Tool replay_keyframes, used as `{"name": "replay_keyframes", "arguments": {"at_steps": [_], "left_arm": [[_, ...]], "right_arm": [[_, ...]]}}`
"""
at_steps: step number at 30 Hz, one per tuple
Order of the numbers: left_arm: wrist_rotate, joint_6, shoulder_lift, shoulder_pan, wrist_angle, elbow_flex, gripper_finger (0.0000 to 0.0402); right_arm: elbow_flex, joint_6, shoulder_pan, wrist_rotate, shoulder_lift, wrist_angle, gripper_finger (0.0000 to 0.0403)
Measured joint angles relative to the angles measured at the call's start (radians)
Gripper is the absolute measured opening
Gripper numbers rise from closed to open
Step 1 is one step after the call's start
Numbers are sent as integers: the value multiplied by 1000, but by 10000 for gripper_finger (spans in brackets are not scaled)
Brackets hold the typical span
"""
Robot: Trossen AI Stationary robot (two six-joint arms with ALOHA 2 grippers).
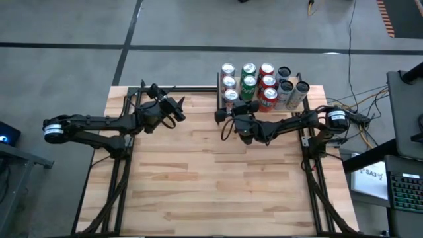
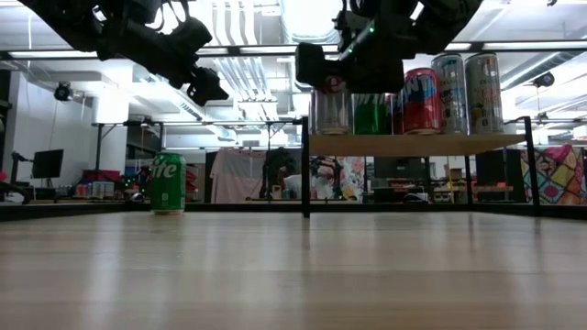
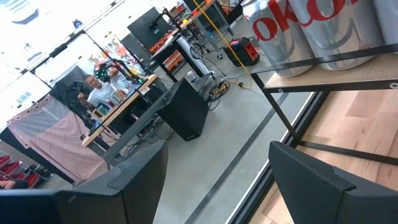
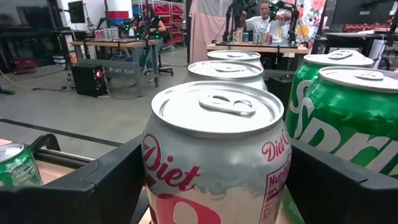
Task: Place canned beverage on shelf
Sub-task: Put the silver soda can on the shelf aligned in front of the other silver soda can
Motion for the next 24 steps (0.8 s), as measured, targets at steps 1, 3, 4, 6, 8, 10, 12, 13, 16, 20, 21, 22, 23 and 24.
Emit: {"name": "replay_keyframes", "arguments": {"at_steps": [1,3,4,6,8,10,12,13,16,20,21,22,23,24], "left_arm": [[0,0,0,0,0,0,265],[0,0,0,0,0,0,265],[0,0,0,0,0,0,265],[0,0,0,0,0,0,265],[0,0,0,0,0,0,265],[0,0,0,0,0,0,265],[0,0,0,0,0,0,265],[0,0,0,0,0,0,265],[0,0,0,0,0,0,265],[0,0,0,0,0,0,265],[0,0,0,0,0,0,265],[0,0,0,0,0,0,265],[0,0,0,0,0,0,265],[0,0,0,-1,0,0,265]], "right_arm": [[0,-2,1,0,-1,1,328],[4,-11,1,3,-2,0,328],[8,-23,1,3,-2,-2,328],[19,-46,1,4,-2,-2,329],[30,-65,1,9,-2,1,328],[43,-88,1,10,-2,2,329],[54,-108,1,10,-3,3,330],[58,-117,1,11,-3,3,331],[69,-132,1,18,-3,1,329],[74,-134,0,39,-3,-35,327],[75,-134,0,40,-3,-43,327],[74,-135,0,40,-3,-44,327],[74,-135,0,40,-2,-44,327],[74,-135,0,41,-1,-43,327]]}}
